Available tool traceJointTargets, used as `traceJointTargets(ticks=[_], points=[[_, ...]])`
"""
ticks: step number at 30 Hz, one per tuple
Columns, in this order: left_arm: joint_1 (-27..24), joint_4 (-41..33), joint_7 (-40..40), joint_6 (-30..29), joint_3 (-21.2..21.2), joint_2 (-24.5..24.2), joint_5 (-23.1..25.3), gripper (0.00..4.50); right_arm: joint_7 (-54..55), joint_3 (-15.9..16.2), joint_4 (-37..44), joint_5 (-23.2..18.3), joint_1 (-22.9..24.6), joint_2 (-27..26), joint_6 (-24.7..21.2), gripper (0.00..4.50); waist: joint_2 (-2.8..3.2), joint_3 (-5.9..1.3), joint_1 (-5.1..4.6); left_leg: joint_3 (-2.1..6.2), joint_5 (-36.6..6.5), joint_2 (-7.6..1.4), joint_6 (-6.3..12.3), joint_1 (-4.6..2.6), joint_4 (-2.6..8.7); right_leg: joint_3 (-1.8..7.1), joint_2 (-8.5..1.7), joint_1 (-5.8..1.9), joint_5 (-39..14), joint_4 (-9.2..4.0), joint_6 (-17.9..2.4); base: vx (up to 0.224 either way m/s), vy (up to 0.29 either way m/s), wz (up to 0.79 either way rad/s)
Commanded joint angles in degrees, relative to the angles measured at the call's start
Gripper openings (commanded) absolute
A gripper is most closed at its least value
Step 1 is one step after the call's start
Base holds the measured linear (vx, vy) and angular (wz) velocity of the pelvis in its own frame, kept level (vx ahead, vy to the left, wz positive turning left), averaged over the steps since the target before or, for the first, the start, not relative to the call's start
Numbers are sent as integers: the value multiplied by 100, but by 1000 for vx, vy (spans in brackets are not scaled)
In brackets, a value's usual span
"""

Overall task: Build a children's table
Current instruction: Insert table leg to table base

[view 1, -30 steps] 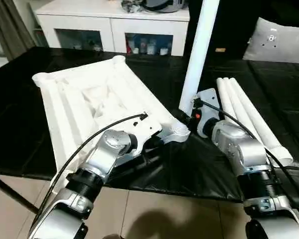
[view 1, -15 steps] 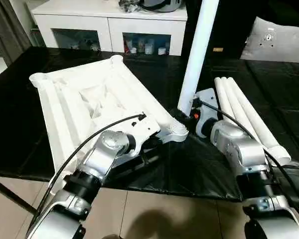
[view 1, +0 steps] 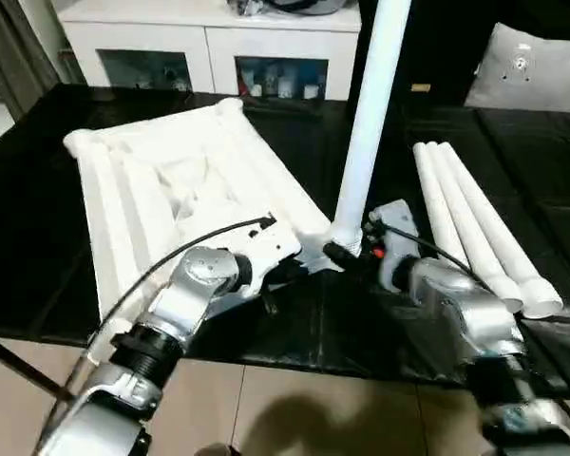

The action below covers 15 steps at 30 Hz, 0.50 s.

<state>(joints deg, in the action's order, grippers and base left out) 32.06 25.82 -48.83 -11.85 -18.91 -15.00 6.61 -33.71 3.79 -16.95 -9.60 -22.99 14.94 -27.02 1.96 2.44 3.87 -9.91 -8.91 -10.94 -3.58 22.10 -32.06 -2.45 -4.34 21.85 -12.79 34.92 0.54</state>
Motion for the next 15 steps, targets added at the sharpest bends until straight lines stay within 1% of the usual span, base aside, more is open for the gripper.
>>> traceJointTargets(ticks=[1,2,4,5,8,9,10,12,15], points=[[103,-12,-113,209,-26,-154,85,0,-206,32,-57,-25,153,94,43,426,36,-355,23,61,-914,-175,75,-84,286,195,-310,-263,625,-350,-1289,0,0,0],[91,19,-247,304,-69,-224,59,0,-423,-7,30,-74,213,246,183,437,22,-371,31,56,-896,-168,127,-80,264,187,-308,-281,771,-334,-1355,0,0,0],[90,41,-308,333,-89,-259,58,0,-553,-25,81,-108,242,333,243,448,19,-367,34,54,-879,-177,197,-83,256,179,-309,-277,813,-321,-1410,0,0,0],[96,84,-379,398,-116,-305,68,0,-723,-40,145,-149,279,451,340,448,18,-358,38,51,-908,-178,236,-78,251,178,-319,-282,730,-323,-1433,0,0,0],[109,146,-479,485,-153,-370,83,0,-958,-69,231,-211,325,619,429,448,27,-349,48,41,-968,-186,281,-91,244,186,-326,-276,509,-342,-1449,0,0,0],[130,209,-571,582,-189,-426,98,0,-1112,-136,235,-244,317,745,515,448,23,-346,60,39,-976,-190,292,-93,242,189,-332,-273,429,-348,-1452,0,0,0],[143,250,-635,625,-212,-461,107,0,-1201,-220,229,-301,285,816,532,448,24,-350,74,36,-961,-188,299,-94,235,191,-331,-273,390,-344,-1462,0,0,0],[149,275,-700,660,-247,-500,123,0,-1267,-274,250,-370,257,864,487,448,25,-356,98,36,-884,-192,307,-96,226,192,-324,-271,456,-326,-1480,0,0,0],[141,291,-765,700,-278,-541,125,0,-1350,-239,296,-387,278,910,475,448,25,-363,126,36,-850,-192,336,-98,214,187,-323,-267,514,-307,-1514,0,0,0]])
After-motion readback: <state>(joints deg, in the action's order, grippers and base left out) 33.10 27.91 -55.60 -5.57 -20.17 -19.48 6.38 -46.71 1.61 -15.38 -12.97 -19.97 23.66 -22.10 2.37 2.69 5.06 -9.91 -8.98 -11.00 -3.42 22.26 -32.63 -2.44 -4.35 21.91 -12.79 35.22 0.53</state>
